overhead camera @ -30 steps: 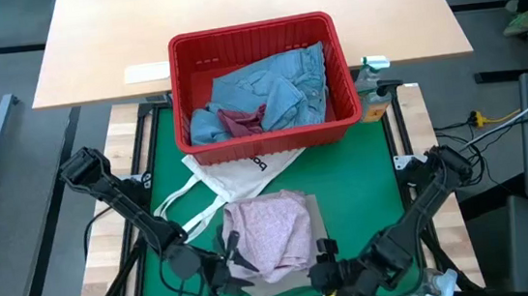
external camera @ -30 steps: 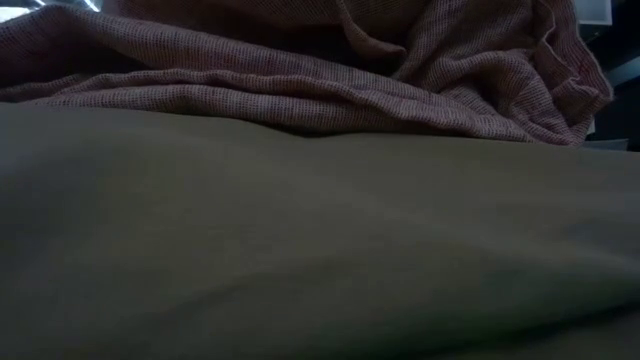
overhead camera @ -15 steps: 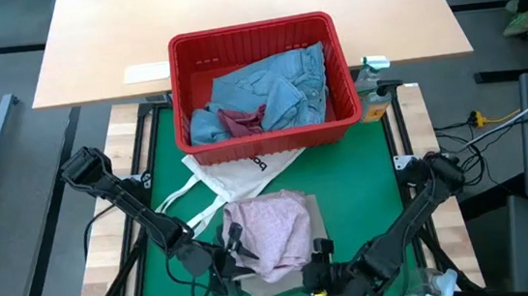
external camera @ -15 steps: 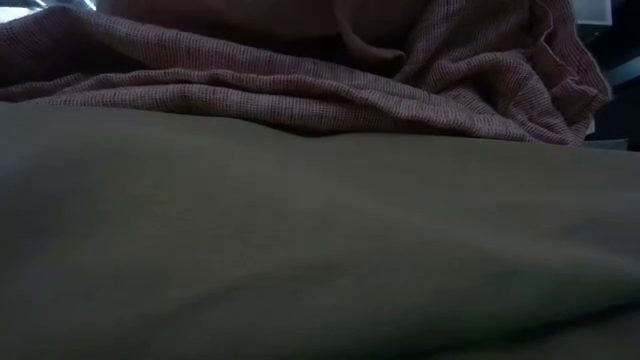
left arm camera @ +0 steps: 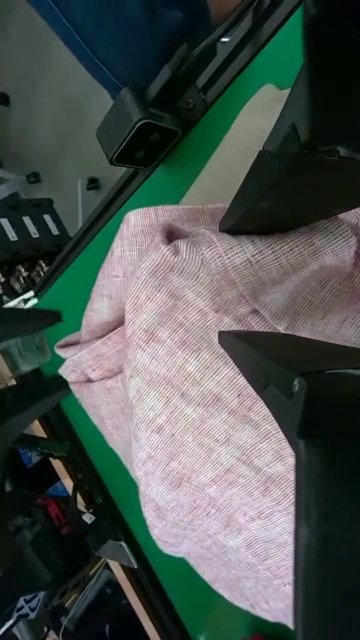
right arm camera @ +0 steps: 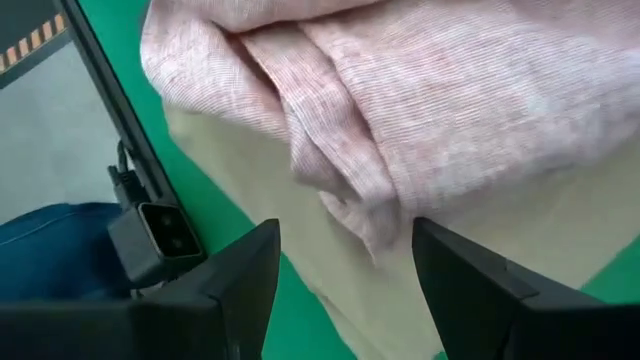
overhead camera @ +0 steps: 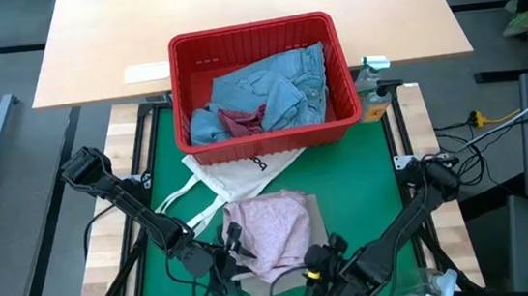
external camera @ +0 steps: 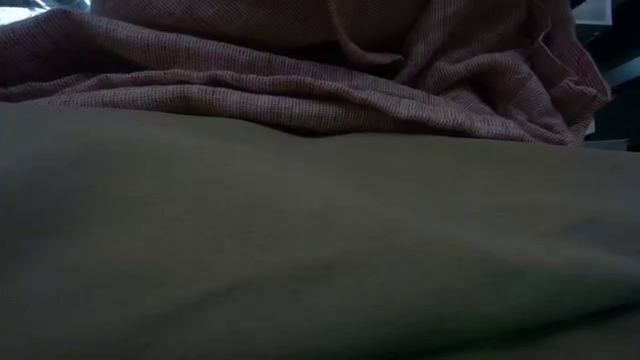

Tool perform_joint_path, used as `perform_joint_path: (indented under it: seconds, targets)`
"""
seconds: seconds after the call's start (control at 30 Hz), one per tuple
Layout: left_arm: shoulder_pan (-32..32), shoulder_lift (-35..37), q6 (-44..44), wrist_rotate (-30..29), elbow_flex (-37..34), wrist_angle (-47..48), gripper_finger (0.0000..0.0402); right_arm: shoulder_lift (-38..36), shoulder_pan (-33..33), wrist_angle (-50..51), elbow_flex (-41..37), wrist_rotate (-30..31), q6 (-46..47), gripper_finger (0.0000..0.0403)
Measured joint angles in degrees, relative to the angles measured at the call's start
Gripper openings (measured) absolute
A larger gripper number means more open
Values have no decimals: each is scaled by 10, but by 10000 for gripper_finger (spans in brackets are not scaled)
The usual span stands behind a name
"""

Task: Fold laundry
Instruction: Fold the pink shirt

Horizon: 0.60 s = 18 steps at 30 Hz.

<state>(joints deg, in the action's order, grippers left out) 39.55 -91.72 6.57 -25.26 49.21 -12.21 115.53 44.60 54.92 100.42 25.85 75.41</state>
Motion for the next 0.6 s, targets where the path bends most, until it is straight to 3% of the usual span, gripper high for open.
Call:
perform_joint_path:
  seconds: [0.6]
  targets:
    - [0, 0, 1, 9, 0, 40, 158, 44, 1, 64, 0, 6, 114, 227]
